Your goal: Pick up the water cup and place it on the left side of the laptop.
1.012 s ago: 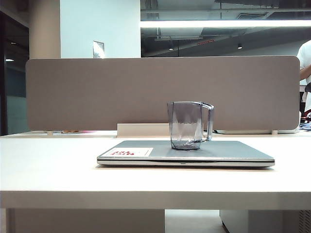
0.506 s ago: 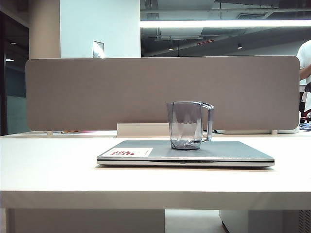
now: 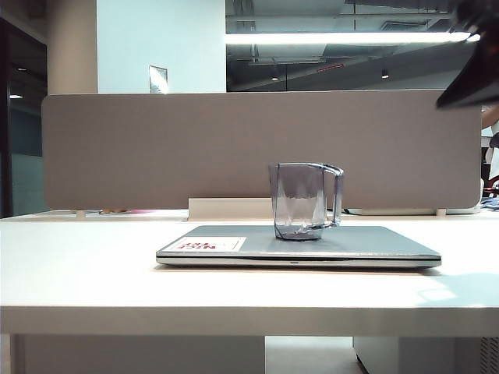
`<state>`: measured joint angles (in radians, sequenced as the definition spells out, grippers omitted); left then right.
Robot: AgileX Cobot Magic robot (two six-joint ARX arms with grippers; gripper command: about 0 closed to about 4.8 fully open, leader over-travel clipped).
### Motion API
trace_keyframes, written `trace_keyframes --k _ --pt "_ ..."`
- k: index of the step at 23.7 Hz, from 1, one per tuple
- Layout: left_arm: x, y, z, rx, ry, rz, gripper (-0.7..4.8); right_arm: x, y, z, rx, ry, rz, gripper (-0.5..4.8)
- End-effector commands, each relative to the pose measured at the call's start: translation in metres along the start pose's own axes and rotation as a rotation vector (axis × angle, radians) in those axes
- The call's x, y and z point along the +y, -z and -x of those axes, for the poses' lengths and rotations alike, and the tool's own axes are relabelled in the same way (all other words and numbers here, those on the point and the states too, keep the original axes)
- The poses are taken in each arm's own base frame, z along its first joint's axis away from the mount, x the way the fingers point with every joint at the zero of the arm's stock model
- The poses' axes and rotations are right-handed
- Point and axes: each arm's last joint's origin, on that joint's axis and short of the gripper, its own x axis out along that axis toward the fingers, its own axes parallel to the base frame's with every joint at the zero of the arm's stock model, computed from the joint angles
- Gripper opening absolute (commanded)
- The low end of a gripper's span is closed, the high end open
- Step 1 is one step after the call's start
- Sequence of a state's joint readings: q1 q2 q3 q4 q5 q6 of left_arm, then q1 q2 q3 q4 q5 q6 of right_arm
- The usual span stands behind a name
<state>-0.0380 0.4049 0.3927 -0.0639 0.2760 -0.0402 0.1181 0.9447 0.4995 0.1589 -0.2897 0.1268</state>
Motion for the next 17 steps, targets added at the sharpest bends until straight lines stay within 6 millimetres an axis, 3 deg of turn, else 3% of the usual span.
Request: trace_keyframes --k 1,4,17 --pt "0.001 -0.016 -0.009 0.007 0.031 -0.004 -0.06 0.001 -0.004 -0.019 -0.005 -0.029 0.006 -0.06" --pt "-0.002 -0.031 -0.026 0.044 0.086 0.001 -0.06 0.001 0.0 -0.048 0.047 -0.055 0.003 -0.05" --pt "-0.032 -0.04 -0.093 0.226 0.262 0.006 -0.06 -0.01 0.005 -0.106 0.143 -0.053 -0.02 -0.06"
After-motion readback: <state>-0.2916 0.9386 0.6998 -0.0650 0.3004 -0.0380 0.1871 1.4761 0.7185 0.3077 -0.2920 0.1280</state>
